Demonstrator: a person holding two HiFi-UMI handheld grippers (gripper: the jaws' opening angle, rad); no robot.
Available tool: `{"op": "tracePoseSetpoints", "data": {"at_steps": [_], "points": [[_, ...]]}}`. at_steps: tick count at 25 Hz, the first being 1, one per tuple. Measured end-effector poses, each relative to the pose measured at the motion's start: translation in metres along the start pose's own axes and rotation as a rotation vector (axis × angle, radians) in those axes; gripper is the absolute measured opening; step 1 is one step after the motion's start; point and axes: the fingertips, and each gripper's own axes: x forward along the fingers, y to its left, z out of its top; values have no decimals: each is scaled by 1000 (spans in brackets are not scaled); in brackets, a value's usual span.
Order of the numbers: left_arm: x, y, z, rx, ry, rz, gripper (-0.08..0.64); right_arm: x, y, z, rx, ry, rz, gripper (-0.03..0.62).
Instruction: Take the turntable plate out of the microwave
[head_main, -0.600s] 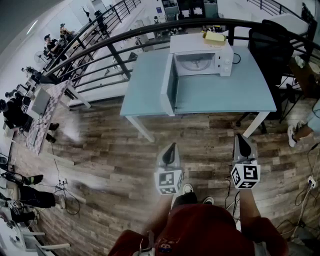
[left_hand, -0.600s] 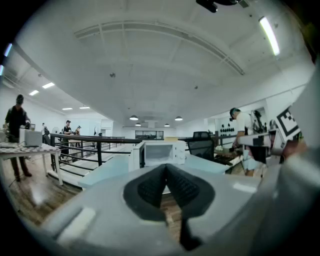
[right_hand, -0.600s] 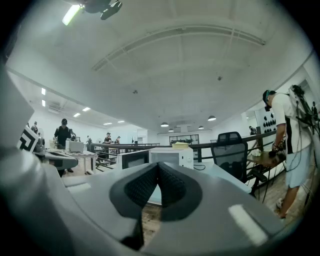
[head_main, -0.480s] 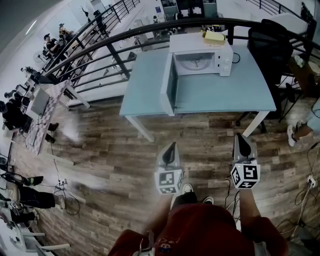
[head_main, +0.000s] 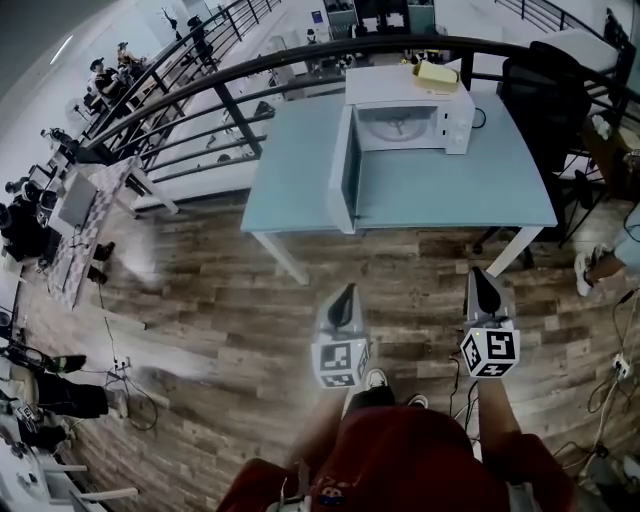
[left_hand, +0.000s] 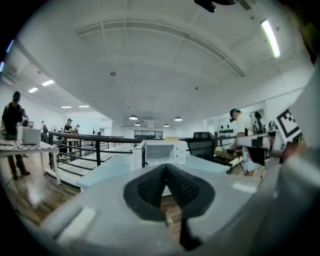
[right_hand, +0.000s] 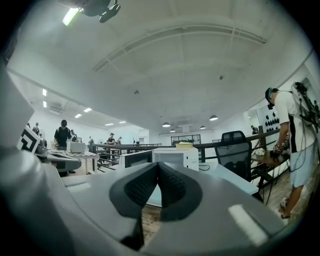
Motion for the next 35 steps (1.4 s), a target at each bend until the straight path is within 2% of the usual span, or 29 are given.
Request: {"op": "tracePoseSetpoints", "data": {"at_steps": [21, 28, 35], "points": [[70, 95, -1, -22, -21, -55, 0, 104, 50, -8, 3, -18, -9, -1], [105, 91, -9, -20, 12, -69, 0, 129, 29, -16, 22, -2, -14, 0], [161, 69, -4, -4, 25, -71, 0, 165, -20, -21, 34, 18, -2, 0]]}}
